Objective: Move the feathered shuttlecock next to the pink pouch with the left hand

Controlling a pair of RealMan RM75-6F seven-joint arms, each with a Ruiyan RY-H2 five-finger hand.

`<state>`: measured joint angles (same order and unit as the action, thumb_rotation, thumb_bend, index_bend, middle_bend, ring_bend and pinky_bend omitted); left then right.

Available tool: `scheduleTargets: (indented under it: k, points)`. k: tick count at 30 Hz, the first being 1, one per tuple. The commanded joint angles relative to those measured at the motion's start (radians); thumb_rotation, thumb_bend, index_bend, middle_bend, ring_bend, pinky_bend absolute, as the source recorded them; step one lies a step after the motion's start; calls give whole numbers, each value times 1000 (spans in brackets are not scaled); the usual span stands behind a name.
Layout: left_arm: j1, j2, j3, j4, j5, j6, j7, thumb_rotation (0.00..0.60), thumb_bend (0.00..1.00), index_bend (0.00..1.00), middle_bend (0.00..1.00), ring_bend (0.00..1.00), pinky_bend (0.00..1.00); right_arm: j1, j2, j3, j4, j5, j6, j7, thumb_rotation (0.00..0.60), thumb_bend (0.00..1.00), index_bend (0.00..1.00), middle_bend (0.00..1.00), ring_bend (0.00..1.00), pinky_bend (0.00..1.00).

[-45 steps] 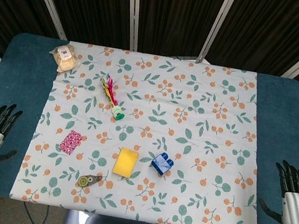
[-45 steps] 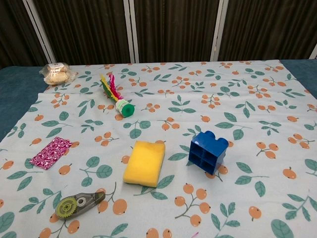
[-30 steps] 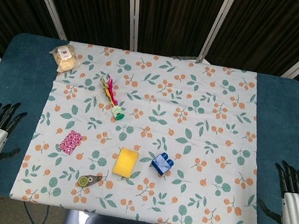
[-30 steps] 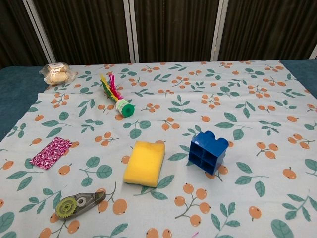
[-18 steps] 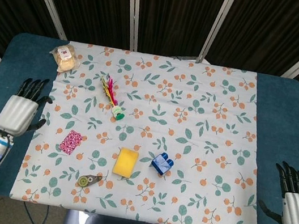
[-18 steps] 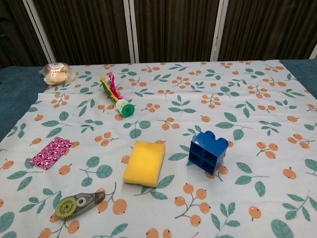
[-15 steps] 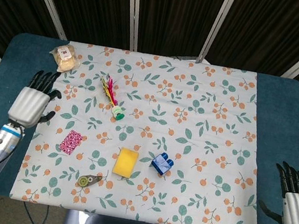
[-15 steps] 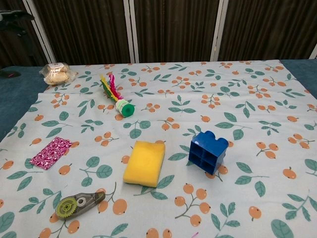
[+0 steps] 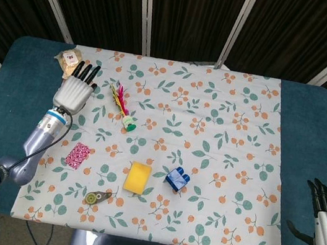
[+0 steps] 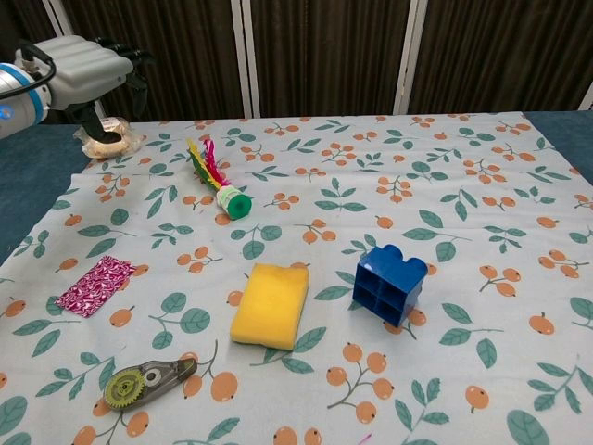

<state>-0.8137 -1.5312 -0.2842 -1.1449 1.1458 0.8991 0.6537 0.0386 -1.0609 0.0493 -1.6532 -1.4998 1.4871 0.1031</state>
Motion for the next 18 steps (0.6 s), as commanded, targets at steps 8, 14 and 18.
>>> scheduleTargets:
  k: [8, 14, 18]
  points:
    - [-153, -162, -5, 292, -60, -163, -8, 600, 294, 433, 0, 0, 0, -3, 13, -2, -12, 6, -7, 22, 600, 99, 54, 0, 0, 0]
    - [-219, -248, -18, 442, -94, -232, -44, 600, 297, 450, 0, 0, 0, 0, 17, -1, -16, 11, -16, 35, 600, 99, 54, 0, 0, 0]
    - [-246, -294, -7, 525, -88, -248, -56, 600, 296, 452, 0, 0, 0, 1, 21, 0, -19, 14, -22, 45, 600, 100, 55, 0, 0, 0]
